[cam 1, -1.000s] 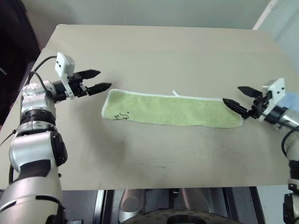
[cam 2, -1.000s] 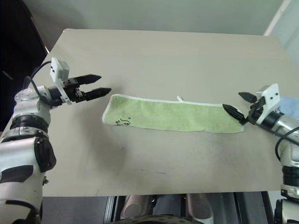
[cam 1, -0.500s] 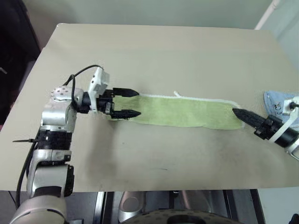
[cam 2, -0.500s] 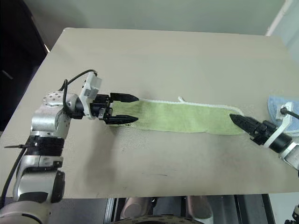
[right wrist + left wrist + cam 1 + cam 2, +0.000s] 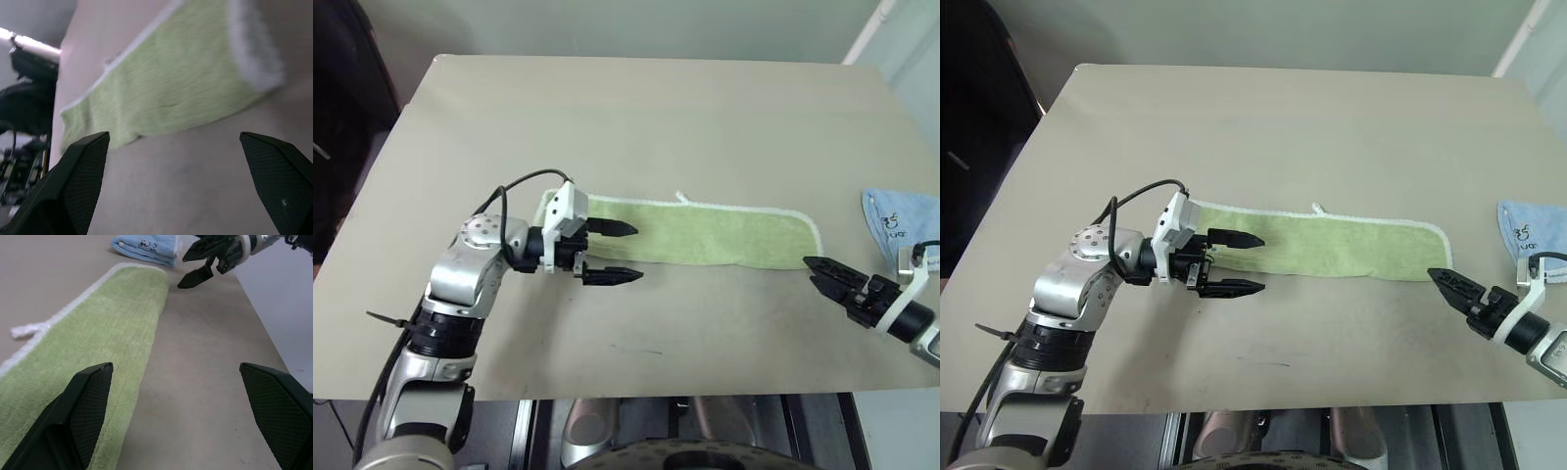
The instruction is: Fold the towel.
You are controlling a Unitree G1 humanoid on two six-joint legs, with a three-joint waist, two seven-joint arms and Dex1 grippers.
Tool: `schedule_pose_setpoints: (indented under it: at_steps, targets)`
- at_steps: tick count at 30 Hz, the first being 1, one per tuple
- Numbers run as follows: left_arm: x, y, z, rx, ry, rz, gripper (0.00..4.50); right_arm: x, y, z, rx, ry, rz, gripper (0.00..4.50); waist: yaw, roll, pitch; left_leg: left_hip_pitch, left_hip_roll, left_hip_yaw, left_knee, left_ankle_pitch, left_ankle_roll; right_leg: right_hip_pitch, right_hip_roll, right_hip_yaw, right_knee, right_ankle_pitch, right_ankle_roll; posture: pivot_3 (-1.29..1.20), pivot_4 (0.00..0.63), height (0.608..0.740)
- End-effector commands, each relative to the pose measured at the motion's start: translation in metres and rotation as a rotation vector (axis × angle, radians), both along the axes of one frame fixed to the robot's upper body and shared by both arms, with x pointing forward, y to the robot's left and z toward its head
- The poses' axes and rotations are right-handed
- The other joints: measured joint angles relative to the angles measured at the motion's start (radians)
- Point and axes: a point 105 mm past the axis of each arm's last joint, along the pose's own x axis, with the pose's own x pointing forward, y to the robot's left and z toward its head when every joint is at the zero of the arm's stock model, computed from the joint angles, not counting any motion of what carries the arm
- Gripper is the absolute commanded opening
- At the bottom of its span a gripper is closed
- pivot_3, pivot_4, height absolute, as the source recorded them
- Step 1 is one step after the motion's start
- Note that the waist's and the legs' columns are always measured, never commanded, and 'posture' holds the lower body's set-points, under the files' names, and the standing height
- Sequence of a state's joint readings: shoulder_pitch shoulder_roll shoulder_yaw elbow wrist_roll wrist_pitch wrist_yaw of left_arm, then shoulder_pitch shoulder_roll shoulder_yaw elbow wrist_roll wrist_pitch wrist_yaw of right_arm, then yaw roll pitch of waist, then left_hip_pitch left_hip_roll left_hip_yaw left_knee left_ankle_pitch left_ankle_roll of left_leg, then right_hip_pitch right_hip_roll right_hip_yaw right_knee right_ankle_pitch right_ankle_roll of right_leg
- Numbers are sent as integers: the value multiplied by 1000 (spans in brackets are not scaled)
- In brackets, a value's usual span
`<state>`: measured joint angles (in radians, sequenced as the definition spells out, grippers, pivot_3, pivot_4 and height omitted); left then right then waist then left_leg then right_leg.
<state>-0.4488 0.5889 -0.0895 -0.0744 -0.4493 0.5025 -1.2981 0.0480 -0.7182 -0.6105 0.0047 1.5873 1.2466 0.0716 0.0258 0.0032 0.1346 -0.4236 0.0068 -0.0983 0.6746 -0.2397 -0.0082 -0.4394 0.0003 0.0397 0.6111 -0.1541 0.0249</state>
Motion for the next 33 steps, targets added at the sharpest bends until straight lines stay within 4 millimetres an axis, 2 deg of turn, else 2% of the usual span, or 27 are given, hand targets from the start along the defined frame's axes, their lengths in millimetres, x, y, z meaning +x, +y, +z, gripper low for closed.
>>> schedule_pose_setpoints:
  at_steps: [1, 4, 10, 19, 23, 28, 33]
  targets:
    - [-3, -3, 9, -18, -39, -19, 4476, 6, -3, -5, 9, 23, -42, 4500, -2, -1, -1, 0, 0, 0, 0, -1, 0, 0, 0, 0, 0, 0, 0, 0, 150, 740]
    - [2, -3, 9, -25, -47, 1, 4476, 11, -2, -5, 33, 20, -52, 4500, -5, -2, -1, 1, 0, 0, 0, -1, 0, 0, 0, 0, -1, 0, 0, 0, 150, 740]
    - [-2, -9, 9, -45, -46, -4, 4476, 27, 4, -3, 97, -6, -82, 4500, -14, -3, -2, 5, -2, 1, 0, 0, 2, 4, 1, 8, -1, 1, 3, 0, 150, 740]
    - [8, -11, 16, -84, -96, 26, 4476, 45, 9, -2, 131, -40, -121, 4500, -27, -3, -2, 6, -6, 1, 0, 0, 3, 2, 2, 17, -1, 3, 6, 0, 150, 740]
    - [8, -13, 13, -80, -104, 25, 4500, 47, 0, -2, 121, -54, -167, 3691, -25, -3, -2, 5, -7, 1, 0, -1, 4, 2, 1, 17, -1, 4, 7, 0, 150, 740]
    - [8, -15, 11, -76, -111, 14, 4500, 44, -5, -5, 117, -46, -201, 1973, -19, -2, -1, 3, -8, 1, 0, -4, 6, 0, 1, 18, -2, 2, 8, 0, 150, 740]
    - [18, -23, 11, -71, -132, 6, 4500, 44, -5, -12, 136, -44, -250, 265, -15, -5, -4, 3, -8, 1, 0, -8, 8, 1, 1, 18, -3, 1, 4, 0, 150, 740]
